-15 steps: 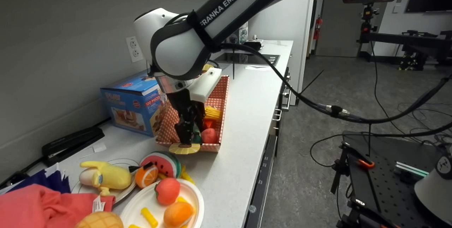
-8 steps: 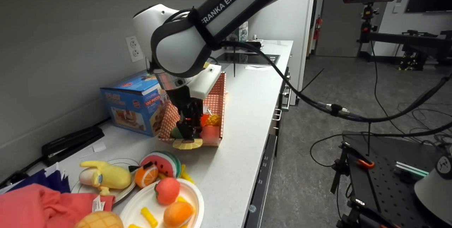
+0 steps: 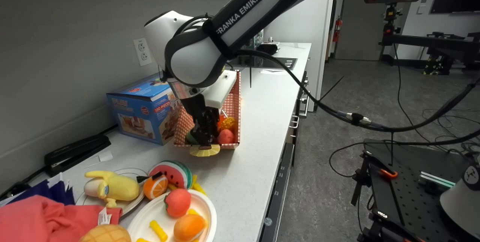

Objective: Remove the green plushy from the box and put it on the counter

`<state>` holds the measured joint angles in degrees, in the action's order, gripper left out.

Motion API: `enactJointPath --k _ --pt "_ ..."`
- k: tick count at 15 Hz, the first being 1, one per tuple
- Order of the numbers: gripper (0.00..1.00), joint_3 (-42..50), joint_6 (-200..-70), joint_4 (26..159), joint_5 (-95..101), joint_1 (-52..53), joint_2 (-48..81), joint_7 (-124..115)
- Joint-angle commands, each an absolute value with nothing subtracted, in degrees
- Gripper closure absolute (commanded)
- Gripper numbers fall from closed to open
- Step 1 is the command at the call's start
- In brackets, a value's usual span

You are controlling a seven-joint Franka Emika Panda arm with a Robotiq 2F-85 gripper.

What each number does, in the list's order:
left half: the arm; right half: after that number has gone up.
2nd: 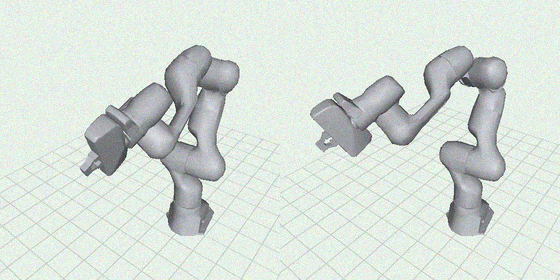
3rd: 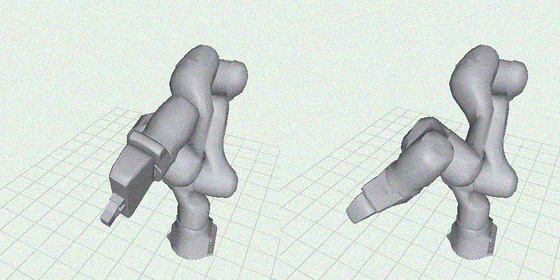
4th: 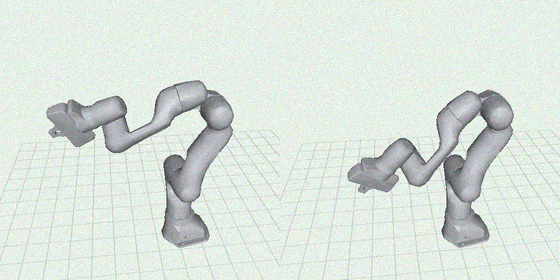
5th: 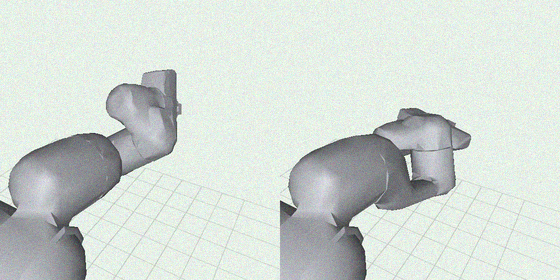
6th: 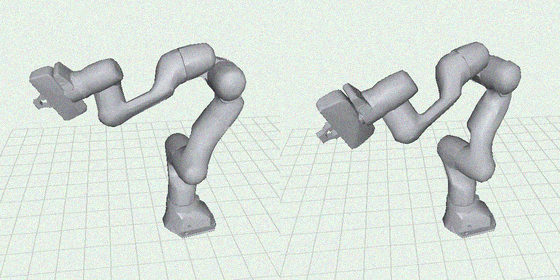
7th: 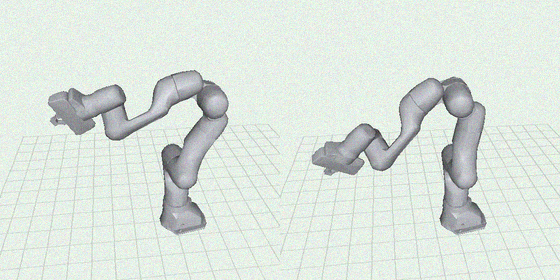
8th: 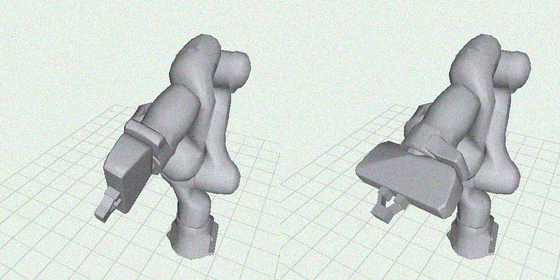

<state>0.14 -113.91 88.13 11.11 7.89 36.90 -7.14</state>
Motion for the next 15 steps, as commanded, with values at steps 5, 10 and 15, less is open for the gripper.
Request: enactJointPath --k 5,10,15 --pt "0.13 0.8 -115.1 87.1 9.5 7.6 38.5 -12.4" --pt "0.01 0.8 -113.9 88.0 9.6 7.7 37.2 -11.5" --pt "0.0 0.8 -113.9 88.0 9.4 7.7 37.3 -11.5"
